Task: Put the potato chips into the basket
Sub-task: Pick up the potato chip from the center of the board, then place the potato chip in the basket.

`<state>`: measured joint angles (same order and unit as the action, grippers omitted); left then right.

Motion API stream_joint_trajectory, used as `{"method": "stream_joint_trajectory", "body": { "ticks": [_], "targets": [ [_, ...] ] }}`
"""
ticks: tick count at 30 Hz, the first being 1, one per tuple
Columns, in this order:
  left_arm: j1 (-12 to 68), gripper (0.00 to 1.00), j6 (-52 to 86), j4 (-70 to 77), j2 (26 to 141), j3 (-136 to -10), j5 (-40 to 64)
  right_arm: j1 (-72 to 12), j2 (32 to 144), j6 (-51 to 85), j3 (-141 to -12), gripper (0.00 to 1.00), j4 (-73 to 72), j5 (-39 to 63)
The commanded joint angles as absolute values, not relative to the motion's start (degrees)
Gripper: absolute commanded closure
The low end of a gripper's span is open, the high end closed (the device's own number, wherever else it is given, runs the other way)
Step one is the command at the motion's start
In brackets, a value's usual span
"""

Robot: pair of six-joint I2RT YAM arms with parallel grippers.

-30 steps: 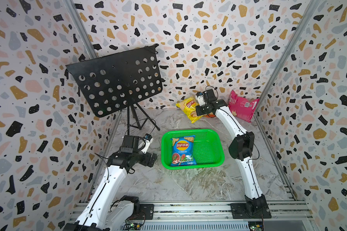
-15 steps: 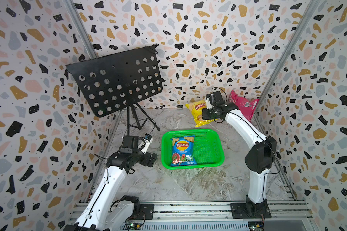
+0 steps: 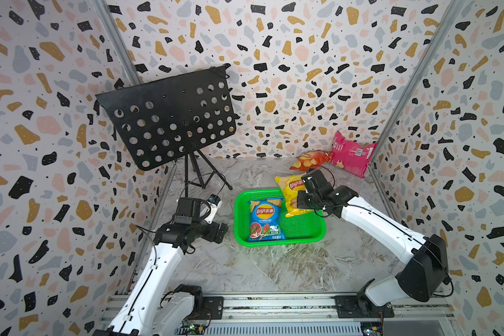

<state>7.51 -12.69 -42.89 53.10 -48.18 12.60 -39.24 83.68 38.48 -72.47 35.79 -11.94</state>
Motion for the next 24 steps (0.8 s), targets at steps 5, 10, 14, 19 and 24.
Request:
{"method": "stream_joint_trajectory", "body": {
  "ticks": [5, 10, 14, 19, 24],
  "targets": [
    [7.3, 0.0, -13.2, -43.0, 52.5, -47.6, 13.4, -42.6, 77.5, 50.3, -66.0, 1.0, 29.9, -18.0],
    [7.3, 0.0, -13.1, -43.0, 52.4, -47.5, 13.3, -44.0, 79.5, 51.3, -67.8, 1.0, 30.6, -18.5],
    [7.3, 0.0, -13.2, -42.9, 52.5, -47.5, 13.2, -45.0, 81.5, 52.0, -67.8, 1.0, 30.7, -17.3],
    [7.3, 0.0, -13.2, -42.8, 52.7, -47.5, 13.1, -45.3, 82.7, 52.9, -66.2, 1.0, 30.6, -14.7],
    [7.3, 0.0, -13.2, -42.9, 52.8, -47.5, 13.2, -45.5, 82.8, 52.7, -64.5, 1.0, 31.0, -15.3]
  ]
}}
